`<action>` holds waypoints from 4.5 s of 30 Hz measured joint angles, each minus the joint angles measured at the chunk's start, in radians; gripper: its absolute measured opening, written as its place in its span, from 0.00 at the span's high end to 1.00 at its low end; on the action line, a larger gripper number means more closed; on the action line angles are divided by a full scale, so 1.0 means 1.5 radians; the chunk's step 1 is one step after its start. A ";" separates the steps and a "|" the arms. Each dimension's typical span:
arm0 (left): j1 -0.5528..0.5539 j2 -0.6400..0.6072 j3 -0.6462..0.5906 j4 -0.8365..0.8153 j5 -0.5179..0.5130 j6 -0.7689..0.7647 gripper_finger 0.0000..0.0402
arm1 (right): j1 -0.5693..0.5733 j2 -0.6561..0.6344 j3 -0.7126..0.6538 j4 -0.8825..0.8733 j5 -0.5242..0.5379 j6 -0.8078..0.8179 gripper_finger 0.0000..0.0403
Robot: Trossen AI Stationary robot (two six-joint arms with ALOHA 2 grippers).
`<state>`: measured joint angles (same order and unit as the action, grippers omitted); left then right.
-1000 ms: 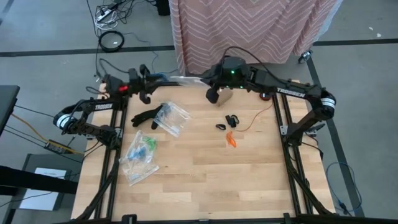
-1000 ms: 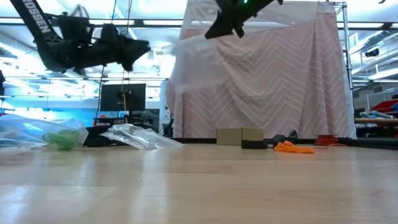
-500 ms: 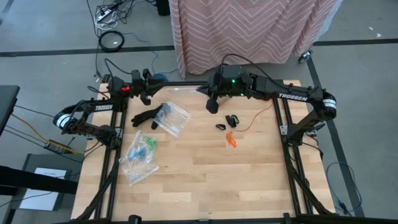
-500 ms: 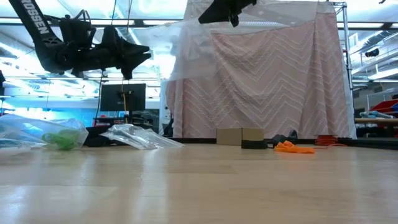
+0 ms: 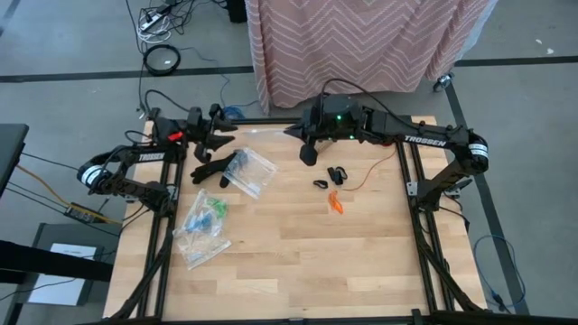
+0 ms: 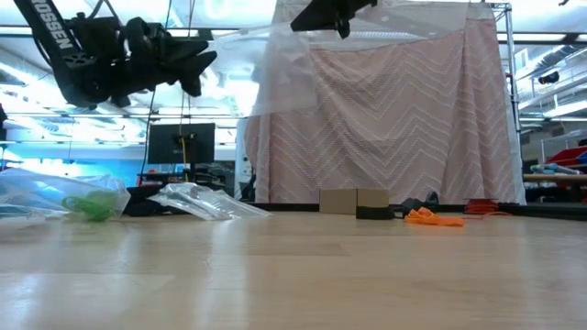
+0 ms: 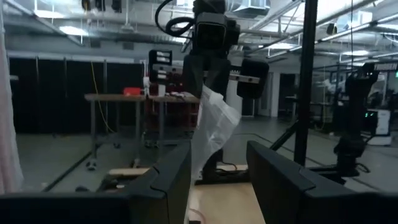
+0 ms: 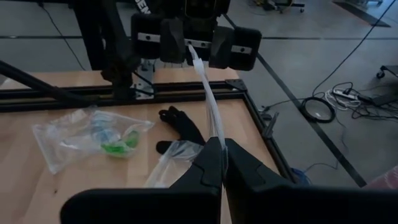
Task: Sort rubber bands
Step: Open the transparent zip bag
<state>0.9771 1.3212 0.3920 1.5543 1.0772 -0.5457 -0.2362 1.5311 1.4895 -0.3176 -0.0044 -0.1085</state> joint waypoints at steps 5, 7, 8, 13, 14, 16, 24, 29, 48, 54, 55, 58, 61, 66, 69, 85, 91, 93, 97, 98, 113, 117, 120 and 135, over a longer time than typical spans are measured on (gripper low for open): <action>-0.021 0.000 0.000 0.004 -0.021 0.076 0.59 | 0.002 0.000 0.000 0.001 -0.001 0.000 1.00; -0.028 0.000 0.000 0.004 -0.033 0.100 0.59 | 0.002 0.000 0.000 0.001 -0.001 0.001 1.00; -0.031 0.000 0.000 0.004 -0.041 0.104 0.59 | 0.002 0.000 0.000 0.001 -0.001 0.001 1.00; -0.043 0.000 0.000 0.004 -0.055 0.118 0.59 | 0.002 0.003 0.000 0.001 -0.001 0.001 1.00; -0.046 0.000 0.000 0.004 -0.057 0.117 0.59 | 0.002 0.003 0.000 0.002 -0.001 0.001 1.00; -0.051 0.000 0.000 0.004 -0.063 0.117 0.59 | 0.002 0.003 0.000 0.002 -0.001 0.001 1.00; -0.077 0.000 0.001 0.010 -0.098 0.120 0.59 | 0.005 0.003 0.000 0.009 -0.001 0.001 1.00; -0.097 0.000 0.002 0.010 -0.137 0.132 0.59 | 0.005 0.003 0.000 0.010 -0.002 0.001 1.00; -0.105 0.000 0.002 -0.015 -0.161 0.133 0.83 | 0.005 0.003 0.000 0.011 -0.012 0.001 1.00; -0.107 0.000 0.002 0.007 -0.135 0.134 0.97 | 0.005 0.003 0.000 0.011 -0.012 0.001 1.00; -0.107 0.000 0.002 0.009 -0.131 0.134 0.97 | 0.005 0.003 0.000 0.011 -0.012 0.001 1.00; -0.107 0.000 0.002 0.009 -0.124 0.134 0.97 | 0.005 0.003 0.000 0.011 -0.012 0.001 1.00; -0.107 0.000 0.002 0.009 -0.123 0.134 0.93 | 0.005 0.003 0.000 0.011 -0.012 0.001 1.00; -0.107 0.000 0.002 0.010 -0.124 0.133 0.83 | 0.005 0.003 0.000 0.010 -0.011 0.002 1.00; -0.107 0.000 0.002 0.009 -0.124 0.127 0.78 | 0.005 0.003 0.000 0.010 -0.011 0.007 1.00; -0.107 0.000 0.002 -0.002 -0.162 0.131 0.89 | 0.005 0.003 0.001 0.010 -0.011 0.007 1.00; -0.107 0.000 0.002 -0.004 -0.165 0.132 0.98 | 0.005 0.003 0.001 0.004 -0.013 0.007 1.00; -0.107 0.000 0.002 -0.011 -0.182 0.131 0.99 | 0.005 0.003 0.001 0.003 -0.022 0.005 1.00; -0.106 0.000 0.002 -0.058 -0.189 0.138 0.99 | 0.008 0.003 0.001 -0.020 -0.036 -0.053 0.97; -0.106 0.000 0.002 -0.081 -0.195 0.145 0.99 | 0.009 0.002 0.001 -0.026 -0.033 -0.069 0.94; -0.149 0.000 0.002 -0.262 -0.231 0.221 1.00 | 0.043 0.109 0.001 -0.058 0.145 -0.093 0.52; -0.164 0.000 0.002 -0.339 -0.248 0.254 1.00 | 0.051 0.123 0.001 -0.014 0.183 -0.098 0.53; -0.171 0.000 0.002 -0.398 -0.259 0.290 1.00 | 0.056 0.120 0.001 -0.009 0.187 -0.098 0.54; -0.227 0.000 0.002 -0.429 -0.288 0.313 1.00 | 0.059 0.169 0.000 -0.004 0.126 -0.076 0.62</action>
<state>0.6367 1.3212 0.3943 0.9104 0.6459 -0.0757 -0.1471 1.7848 1.4899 -0.3233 0.1851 -0.2226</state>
